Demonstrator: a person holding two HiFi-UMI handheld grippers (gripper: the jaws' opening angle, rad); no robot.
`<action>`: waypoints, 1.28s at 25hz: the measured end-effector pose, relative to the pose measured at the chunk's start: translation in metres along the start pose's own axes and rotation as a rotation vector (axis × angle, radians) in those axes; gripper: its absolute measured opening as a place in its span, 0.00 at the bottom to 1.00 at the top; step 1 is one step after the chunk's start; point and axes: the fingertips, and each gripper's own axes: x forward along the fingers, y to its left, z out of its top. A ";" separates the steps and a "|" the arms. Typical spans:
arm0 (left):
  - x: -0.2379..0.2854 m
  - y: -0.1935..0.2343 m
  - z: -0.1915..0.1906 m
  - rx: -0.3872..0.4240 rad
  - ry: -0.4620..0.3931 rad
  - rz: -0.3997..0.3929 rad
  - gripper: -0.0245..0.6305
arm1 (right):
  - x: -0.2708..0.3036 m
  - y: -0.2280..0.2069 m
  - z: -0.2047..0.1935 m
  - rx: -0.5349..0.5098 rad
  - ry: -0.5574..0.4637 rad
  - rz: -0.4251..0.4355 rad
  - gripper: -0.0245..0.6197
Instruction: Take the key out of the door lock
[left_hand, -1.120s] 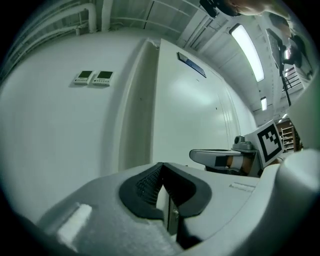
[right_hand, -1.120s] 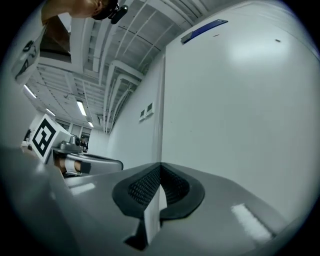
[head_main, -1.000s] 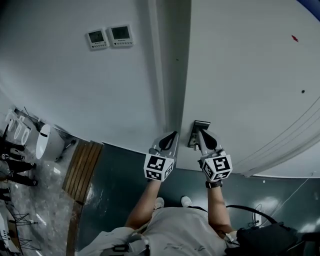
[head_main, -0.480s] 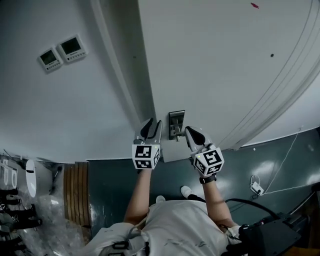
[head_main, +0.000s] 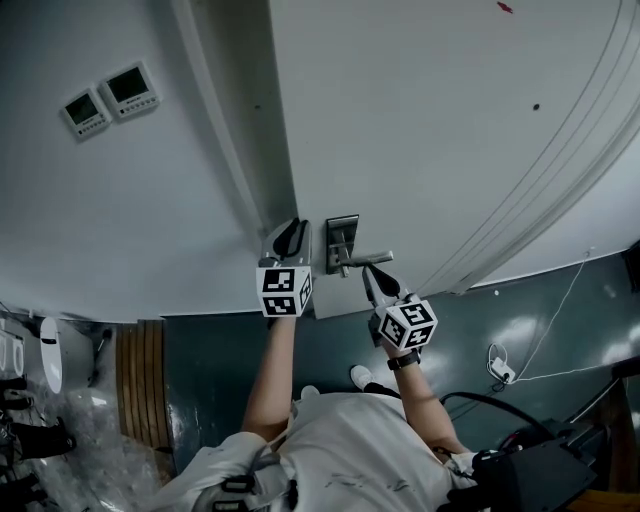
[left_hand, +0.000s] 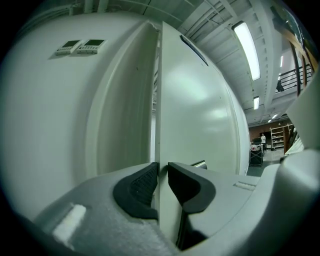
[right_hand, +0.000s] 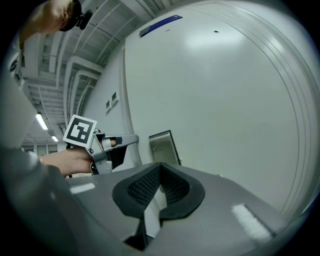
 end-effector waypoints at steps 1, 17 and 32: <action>0.000 0.000 0.000 0.005 -0.002 0.002 0.14 | 0.000 -0.003 -0.008 0.042 0.006 -0.003 0.05; 0.003 0.002 -0.002 0.009 0.041 0.055 0.14 | 0.042 -0.028 -0.121 0.431 0.224 -0.021 0.51; 0.001 0.001 -0.003 0.014 0.069 0.058 0.13 | 0.080 -0.043 -0.147 1.213 -0.016 0.091 0.16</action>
